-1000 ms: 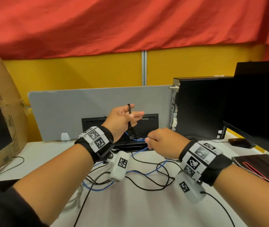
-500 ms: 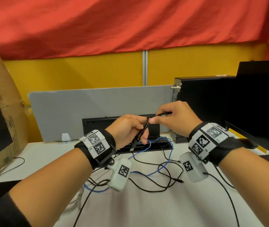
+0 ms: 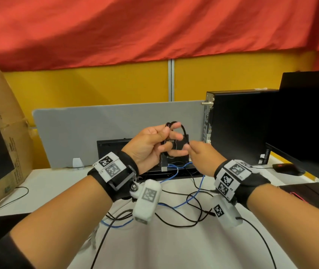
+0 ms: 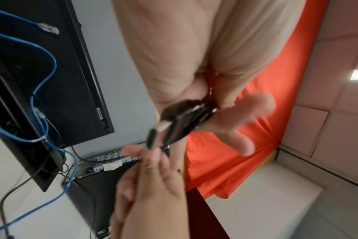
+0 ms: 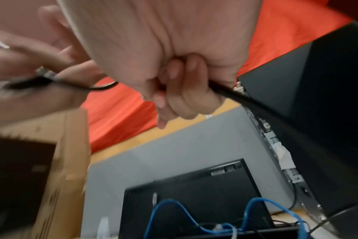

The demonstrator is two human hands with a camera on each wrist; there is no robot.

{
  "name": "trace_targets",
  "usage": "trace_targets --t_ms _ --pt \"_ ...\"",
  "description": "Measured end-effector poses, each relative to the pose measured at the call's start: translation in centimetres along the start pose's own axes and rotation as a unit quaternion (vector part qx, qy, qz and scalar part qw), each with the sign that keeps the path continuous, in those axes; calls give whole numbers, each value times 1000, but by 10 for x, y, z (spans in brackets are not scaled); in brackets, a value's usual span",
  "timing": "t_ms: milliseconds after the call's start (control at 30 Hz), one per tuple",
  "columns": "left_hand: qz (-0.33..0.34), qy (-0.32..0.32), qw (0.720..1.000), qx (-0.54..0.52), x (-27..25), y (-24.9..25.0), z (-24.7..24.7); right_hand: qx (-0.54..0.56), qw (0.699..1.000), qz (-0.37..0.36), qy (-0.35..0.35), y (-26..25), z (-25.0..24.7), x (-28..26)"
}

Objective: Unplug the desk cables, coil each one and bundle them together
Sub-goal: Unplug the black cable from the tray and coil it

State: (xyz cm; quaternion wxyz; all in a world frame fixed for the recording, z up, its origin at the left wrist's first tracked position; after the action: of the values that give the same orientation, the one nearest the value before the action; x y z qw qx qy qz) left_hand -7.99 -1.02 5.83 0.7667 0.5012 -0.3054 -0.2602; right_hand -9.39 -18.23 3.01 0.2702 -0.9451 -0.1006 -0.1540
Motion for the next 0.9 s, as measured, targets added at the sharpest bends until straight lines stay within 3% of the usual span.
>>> trace_targets --t_ms 100,267,367,600,800,900 --pt "25 35 999 -14 4 -2 -1 -70 993 -27 -96 -14 12 -11" --pt "57 46 996 -45 10 -4 -3 -100 981 -55 -156 -41 15 -23" --pt "60 73 995 26 10 -3 -10 -84 984 -78 -139 -51 8 -25" --pt "-3 96 975 202 2 -6 -14 -133 980 -130 -64 -57 -21 -21" --pt "-66 60 955 282 -6 -4 -6 -127 984 -121 38 -44 -44 -9" --pt "-75 42 959 268 -6 -4 -1 -94 987 -115 66 -38 -45 -6"
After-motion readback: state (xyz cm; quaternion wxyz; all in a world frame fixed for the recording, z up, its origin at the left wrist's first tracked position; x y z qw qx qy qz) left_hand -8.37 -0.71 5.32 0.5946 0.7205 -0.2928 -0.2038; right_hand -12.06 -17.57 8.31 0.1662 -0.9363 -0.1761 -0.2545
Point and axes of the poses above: each hand's wrist, its own x-axis towards the middle knuckle, its own z-axis out of the palm, y = z × x, the point moved 2 cm from there along x, towards the middle knuckle, and after that the axes turned 4 degrees about -z, right-handed, at the moved point
